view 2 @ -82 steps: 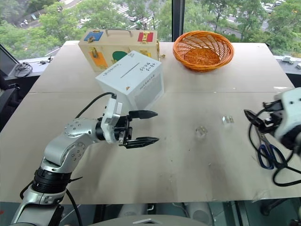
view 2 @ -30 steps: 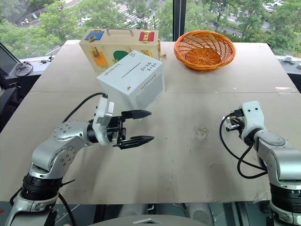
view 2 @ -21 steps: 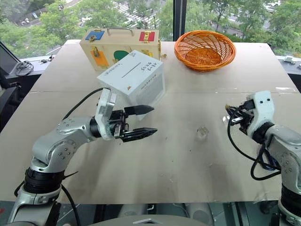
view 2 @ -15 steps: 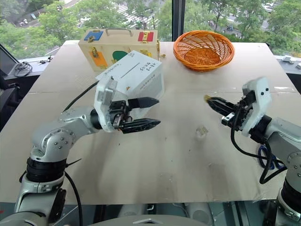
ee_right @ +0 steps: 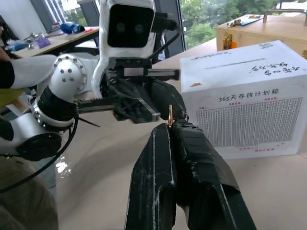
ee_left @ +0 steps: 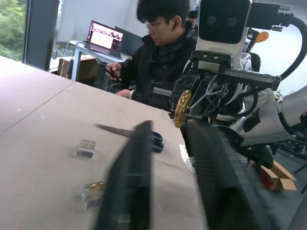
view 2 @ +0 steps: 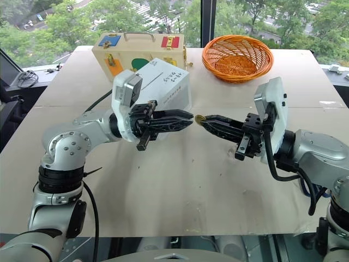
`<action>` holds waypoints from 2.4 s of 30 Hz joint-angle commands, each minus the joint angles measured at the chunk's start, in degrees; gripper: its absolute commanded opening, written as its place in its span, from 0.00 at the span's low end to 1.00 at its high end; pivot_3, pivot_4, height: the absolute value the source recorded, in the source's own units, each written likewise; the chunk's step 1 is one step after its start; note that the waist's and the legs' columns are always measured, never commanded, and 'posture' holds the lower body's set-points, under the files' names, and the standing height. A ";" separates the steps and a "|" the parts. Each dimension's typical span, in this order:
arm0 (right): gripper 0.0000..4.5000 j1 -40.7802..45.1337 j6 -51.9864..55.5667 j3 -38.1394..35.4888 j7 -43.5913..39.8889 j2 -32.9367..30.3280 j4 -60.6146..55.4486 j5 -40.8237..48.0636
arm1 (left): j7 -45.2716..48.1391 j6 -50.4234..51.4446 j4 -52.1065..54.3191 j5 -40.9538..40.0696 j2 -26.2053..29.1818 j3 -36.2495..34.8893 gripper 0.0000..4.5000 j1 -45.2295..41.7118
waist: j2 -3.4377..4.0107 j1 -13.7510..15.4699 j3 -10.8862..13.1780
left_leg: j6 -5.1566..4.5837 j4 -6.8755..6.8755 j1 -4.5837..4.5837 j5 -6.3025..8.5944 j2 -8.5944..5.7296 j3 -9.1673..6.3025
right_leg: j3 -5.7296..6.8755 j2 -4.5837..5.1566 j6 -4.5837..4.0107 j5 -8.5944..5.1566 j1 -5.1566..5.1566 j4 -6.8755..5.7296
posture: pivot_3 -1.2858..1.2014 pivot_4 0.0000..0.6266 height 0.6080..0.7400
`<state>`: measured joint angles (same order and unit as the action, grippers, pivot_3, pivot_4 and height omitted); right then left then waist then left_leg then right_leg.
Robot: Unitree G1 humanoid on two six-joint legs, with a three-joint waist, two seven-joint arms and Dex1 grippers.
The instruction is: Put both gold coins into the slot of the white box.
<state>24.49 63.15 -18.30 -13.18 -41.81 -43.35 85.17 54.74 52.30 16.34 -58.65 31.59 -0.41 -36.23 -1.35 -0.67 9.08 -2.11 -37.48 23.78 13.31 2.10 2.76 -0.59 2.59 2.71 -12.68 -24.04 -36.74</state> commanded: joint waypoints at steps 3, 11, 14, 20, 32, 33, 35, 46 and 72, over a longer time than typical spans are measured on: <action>0.00 0.21 -4.94 1.77 0.89 -2.91 -0.30 2.78 | 0.38 0.07 0.67 -0.36 -0.19 -0.25 0.24 -1.80 | 0.00 0.01 0.00 | 0.00 0.00 0.00 0.00 0.00 0.00 | 0.00 0.00 0.01 0.00 0.00 0.00 | 0.52 0.24 1.00; 0.00 -0.36 -8.59 4.67 1.16 -5.39 -0.38 3.11 | 0.25 0.39 0.84 -1.08 -0.58 -0.44 0.24 -2.09 | -0.01 0.04 0.01 | 0.00 0.00 0.01 0.00 0.02 0.01 | -0.01 0.00 0.02 0.01 0.00 0.01 | 0.52 0.24 1.00; 0.00 -0.63 -9.58 5.27 1.16 -6.13 -0.44 3.28 | 0.20 0.51 0.97 -1.21 -0.72 -0.56 0.24 -2.05 | -0.01 0.04 0.01 | 0.00 0.00 0.01 0.00 0.02 0.01 | -0.01 0.00 0.01 0.00 0.00 0.01 | 0.52 0.24 1.00; 0.00 -1.17 -10.98 6.24 1.14 -7.47 -0.64 4.64 | 0.55 0.79 1.27 -1.59 -1.19 -0.64 0.01 -1.76 | -0.02 0.06 0.01 | 0.00 0.00 0.02 0.00 0.02 0.01 | -0.01 0.00 0.01 0.00 0.00 0.01 | 0.52 0.24 1.00; 0.00 -1.24 -12.94 8.22 1.00 -8.38 -0.67 6.53 | 3.49 1.79 0.31 -2.77 -0.29 -1.45 0.01 -0.39 | -0.02 0.05 0.01 | 0.00 0.00 0.01 0.00 0.02 0.01 | -0.01 0.00 0.00 0.00 0.00 0.01 | 0.52 0.24 1.00; 0.00 -1.08 -13.19 8.39 0.96 -8.18 -0.34 6.05 | 3.39 2.02 0.13 -3.10 -0.34 -1.82 0.01 -0.29 | -0.02 0.05 0.01 | 0.00 0.00 0.01 0.00 0.03 0.00 | -0.01 0.00 0.00 0.00 0.00 0.01 | 0.52 0.24 1.00; 0.14 -0.55 -14.25 8.49 0.94 -7.30 0.42 4.79 | 3.27 2.36 -0.20 -3.67 -0.32 -2.52 0.00 -0.16 | -0.02 0.06 0.01 | 0.00 0.00 0.01 0.00 0.03 0.00 | -0.01 0.00 0.00 0.00 0.00 0.01 | 0.52 0.24 1.00; 0.99 -7.03 -15.88 1.26 -5.52 -12.58 1.29 -4.86 | -3.35 4.32 -1.26 -7.64 1.65 -9.73 0.00 -0.07 | -0.05 0.23 0.03 | 0.00 -0.01 0.03 0.00 0.03 0.00 | 0.00 0.01 0.03 0.01 -0.01 0.02 | 0.52 0.24 1.00; 0.99 -10.07 -22.95 -9.02 -14.59 -18.37 -4.37 -23.61 | -5.92 14.48 -39.19 30.08 12.74 10.62 0.00 -40.10 | -0.62 0.83 0.37 | 0.01 0.03 0.16 0.00 -0.02 0.04 | 0.03 0.03 0.09 -0.03 -0.14 0.04 | 0.52 0.24 1.00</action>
<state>13.90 41.79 -25.80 -28.11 -60.13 -46.74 62.12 47.48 66.22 -22.76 -29.75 44.00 10.21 -74.09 -1.97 0.15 9.45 -2.10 -37.45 23.95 13.31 2.09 2.80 -0.56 2.62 2.81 -12.70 -24.18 -36.71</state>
